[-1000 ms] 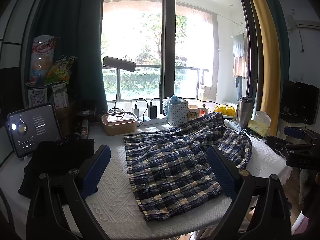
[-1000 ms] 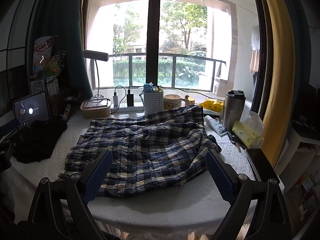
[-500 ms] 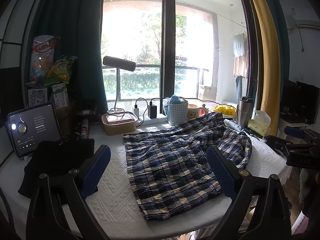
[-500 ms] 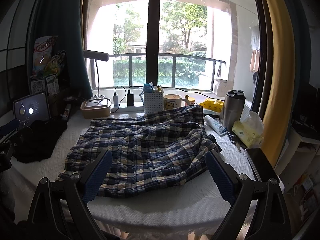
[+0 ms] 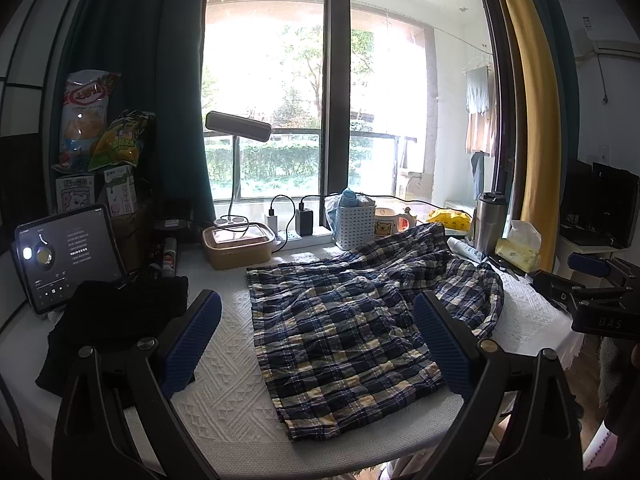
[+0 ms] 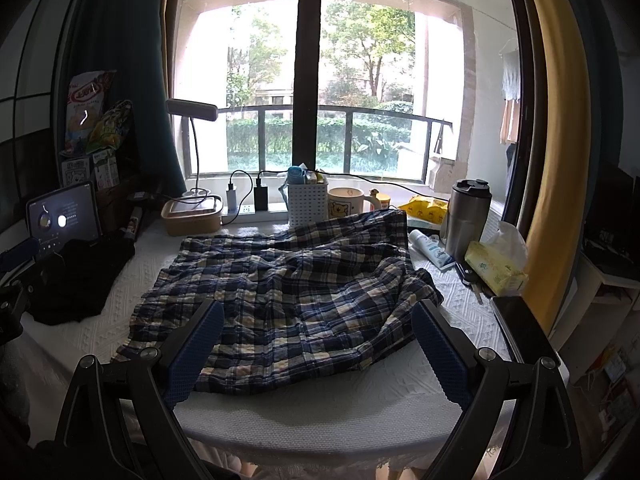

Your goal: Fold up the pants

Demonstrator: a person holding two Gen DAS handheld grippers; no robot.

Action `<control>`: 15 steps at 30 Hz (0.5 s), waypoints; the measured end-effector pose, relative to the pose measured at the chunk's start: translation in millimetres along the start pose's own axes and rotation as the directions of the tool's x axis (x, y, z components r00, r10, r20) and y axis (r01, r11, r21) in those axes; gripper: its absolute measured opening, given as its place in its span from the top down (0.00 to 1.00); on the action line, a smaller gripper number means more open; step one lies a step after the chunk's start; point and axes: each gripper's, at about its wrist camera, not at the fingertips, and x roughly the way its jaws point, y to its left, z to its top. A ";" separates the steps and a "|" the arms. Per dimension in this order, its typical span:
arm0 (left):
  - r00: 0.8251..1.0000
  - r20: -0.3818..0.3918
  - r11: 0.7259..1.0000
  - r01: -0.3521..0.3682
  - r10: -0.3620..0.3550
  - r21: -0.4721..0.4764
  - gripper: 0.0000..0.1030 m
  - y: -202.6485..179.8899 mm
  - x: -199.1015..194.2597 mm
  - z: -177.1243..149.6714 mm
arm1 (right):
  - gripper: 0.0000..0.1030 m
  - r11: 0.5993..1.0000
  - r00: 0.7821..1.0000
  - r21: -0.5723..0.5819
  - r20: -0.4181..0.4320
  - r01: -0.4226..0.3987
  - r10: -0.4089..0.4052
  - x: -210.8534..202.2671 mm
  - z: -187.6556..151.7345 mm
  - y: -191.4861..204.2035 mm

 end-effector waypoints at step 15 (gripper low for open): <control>0.978 -0.207 1.000 -0.002 -0.002 -0.018 0.07 0.8 54.4 -40.6 | 0.07 1.000 0.994 0.029 -0.110 -0.006 0.010 38.2 -22.6 -24.5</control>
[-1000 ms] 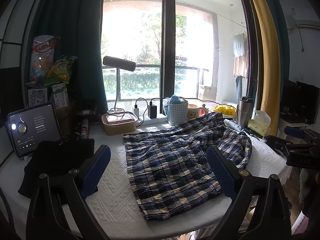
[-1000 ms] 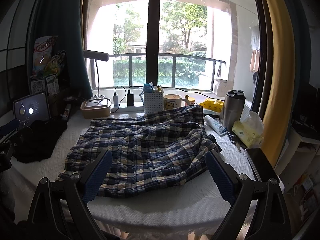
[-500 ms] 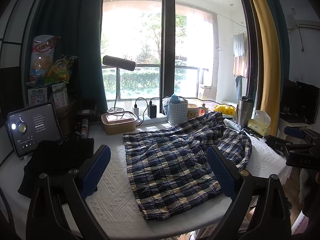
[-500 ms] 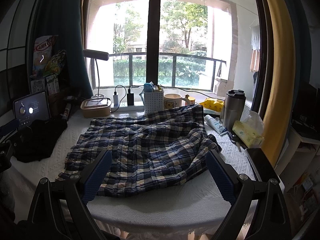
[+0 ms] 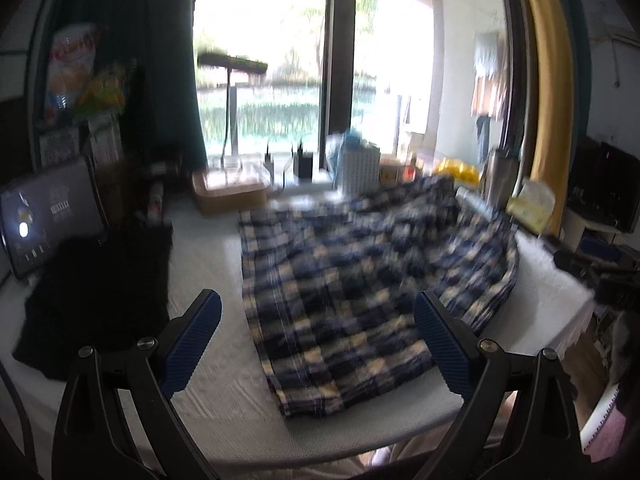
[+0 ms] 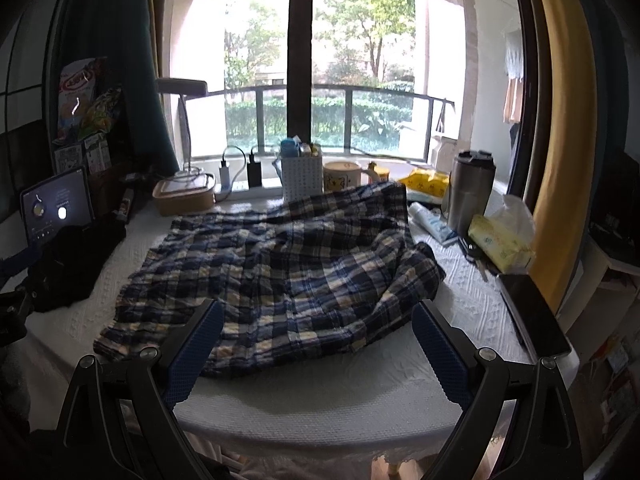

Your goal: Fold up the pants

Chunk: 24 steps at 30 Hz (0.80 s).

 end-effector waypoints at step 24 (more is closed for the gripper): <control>0.950 -0.311 0.999 -0.019 0.030 0.039 0.29 -15.0 94.4 -40.2 | 0.28 0.992 0.977 0.077 -0.197 0.102 -0.085 157.5 20.1 -141.0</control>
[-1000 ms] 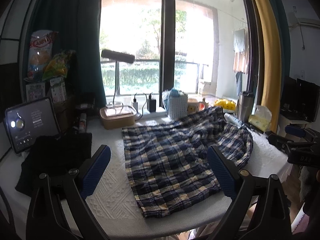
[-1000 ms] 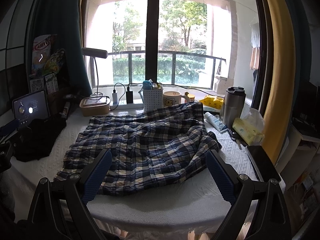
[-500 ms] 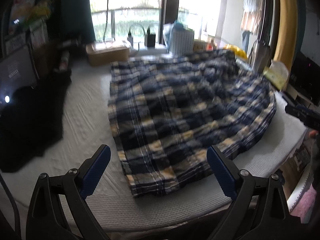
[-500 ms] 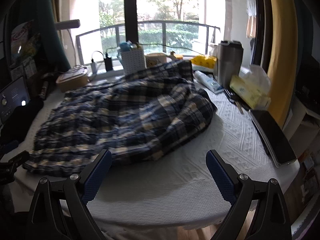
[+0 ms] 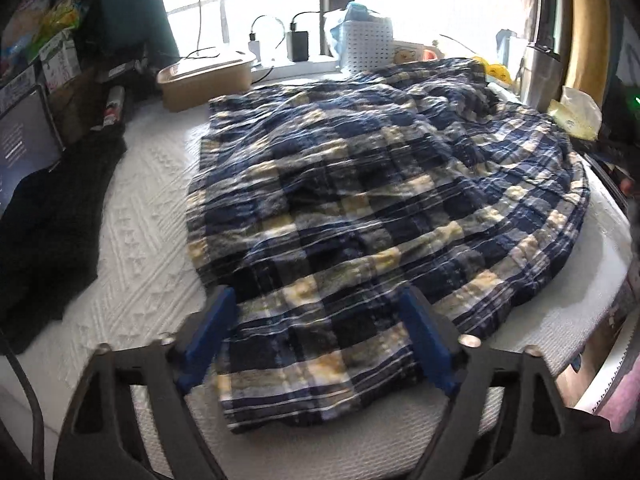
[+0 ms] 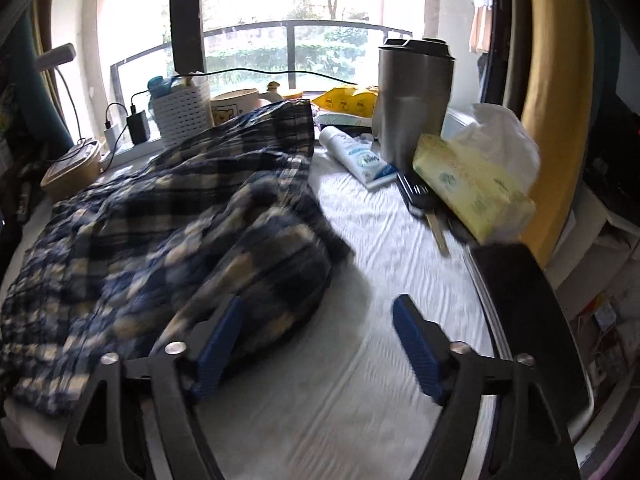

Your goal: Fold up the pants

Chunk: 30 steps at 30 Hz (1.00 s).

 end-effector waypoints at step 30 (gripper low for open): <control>0.995 0.067 0.994 0.075 -0.070 -0.083 1.00 72.2 -48.8 6.7 | 0.85 0.999 0.999 0.026 0.035 -0.027 0.027 -79.0 -26.9 42.3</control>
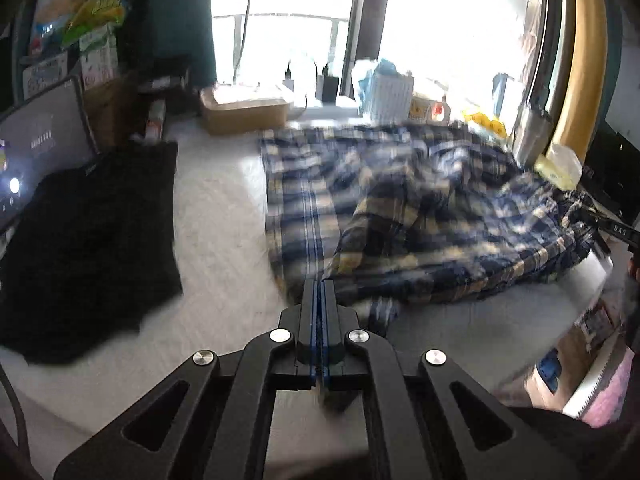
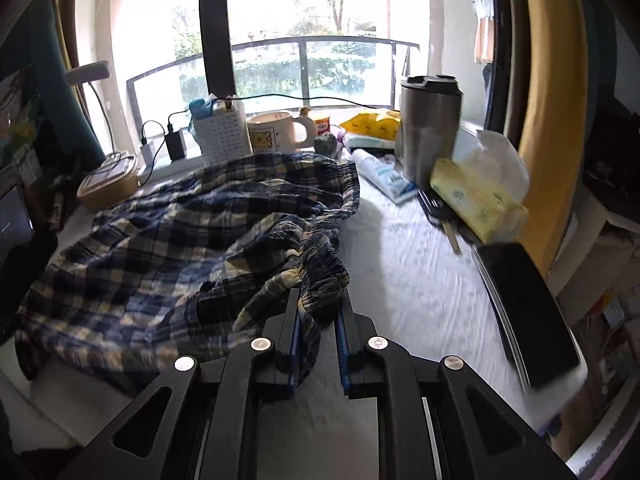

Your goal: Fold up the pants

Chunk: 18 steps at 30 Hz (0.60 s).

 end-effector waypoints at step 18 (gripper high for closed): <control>1.000 -0.005 0.999 -0.019 0.019 -0.047 0.58 28.9 27.0 51.9 | 0.36 0.994 0.999 0.106 0.050 -0.014 0.009 -29.0 -19.8 -35.2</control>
